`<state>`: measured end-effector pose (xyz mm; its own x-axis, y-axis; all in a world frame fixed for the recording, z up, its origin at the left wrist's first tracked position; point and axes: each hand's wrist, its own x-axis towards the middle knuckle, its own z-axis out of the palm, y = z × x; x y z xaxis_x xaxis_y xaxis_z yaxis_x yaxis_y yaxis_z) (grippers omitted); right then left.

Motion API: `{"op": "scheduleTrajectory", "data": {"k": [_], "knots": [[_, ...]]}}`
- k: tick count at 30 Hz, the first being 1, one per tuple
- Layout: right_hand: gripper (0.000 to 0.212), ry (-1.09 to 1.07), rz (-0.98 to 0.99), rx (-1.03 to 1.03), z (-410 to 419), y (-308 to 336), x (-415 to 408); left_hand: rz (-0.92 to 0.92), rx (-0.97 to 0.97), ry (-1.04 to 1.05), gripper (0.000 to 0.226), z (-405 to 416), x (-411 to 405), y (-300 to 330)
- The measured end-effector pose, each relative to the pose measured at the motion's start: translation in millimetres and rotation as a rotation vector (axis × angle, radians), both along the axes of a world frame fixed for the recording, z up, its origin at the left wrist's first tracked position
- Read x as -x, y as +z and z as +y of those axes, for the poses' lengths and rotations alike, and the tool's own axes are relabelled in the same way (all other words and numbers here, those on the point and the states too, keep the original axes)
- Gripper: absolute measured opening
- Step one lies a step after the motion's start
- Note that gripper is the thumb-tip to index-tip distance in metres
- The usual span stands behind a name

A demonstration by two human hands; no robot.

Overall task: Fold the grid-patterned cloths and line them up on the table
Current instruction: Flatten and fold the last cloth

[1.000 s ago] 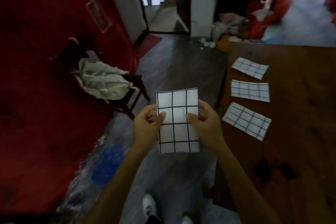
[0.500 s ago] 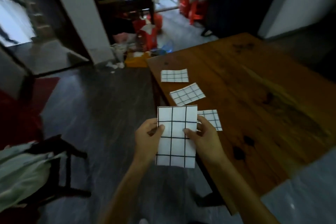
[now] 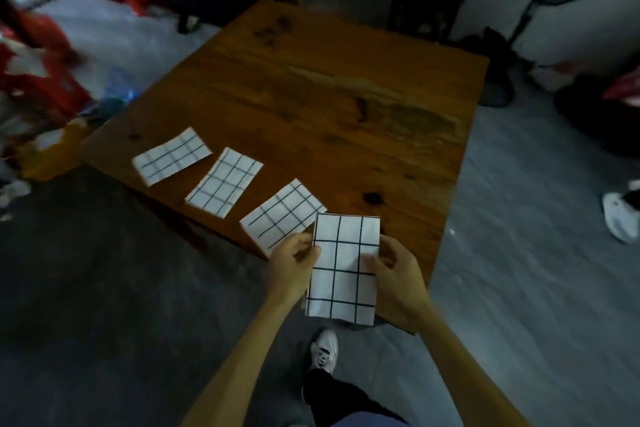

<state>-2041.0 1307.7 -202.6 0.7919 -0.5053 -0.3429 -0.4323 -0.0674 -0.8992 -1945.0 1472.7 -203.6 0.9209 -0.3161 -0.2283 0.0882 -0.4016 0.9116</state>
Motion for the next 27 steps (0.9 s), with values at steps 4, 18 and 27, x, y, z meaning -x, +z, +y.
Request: {"op": "scheduleTrajectory", "data": {"k": [4,18,27], "knots": [[0.036,-0.134,0.088,0.016,-27.5,-35.1,-9.6,0.027,-0.124,-0.145,0.024,-37.1,-31.2,-24.7],[0.035,-0.282,0.306,0.181,-62.5,-89.9,-61.1,-0.065,-0.387,-0.366,0.026,-103.4,-103.7,-89.1],[0.037,-0.292,0.381,0.300,-50.9,-96.5,-64.2,-0.094,-0.385,-0.402,0.020,-101.2,-102.0,-94.1]]}}
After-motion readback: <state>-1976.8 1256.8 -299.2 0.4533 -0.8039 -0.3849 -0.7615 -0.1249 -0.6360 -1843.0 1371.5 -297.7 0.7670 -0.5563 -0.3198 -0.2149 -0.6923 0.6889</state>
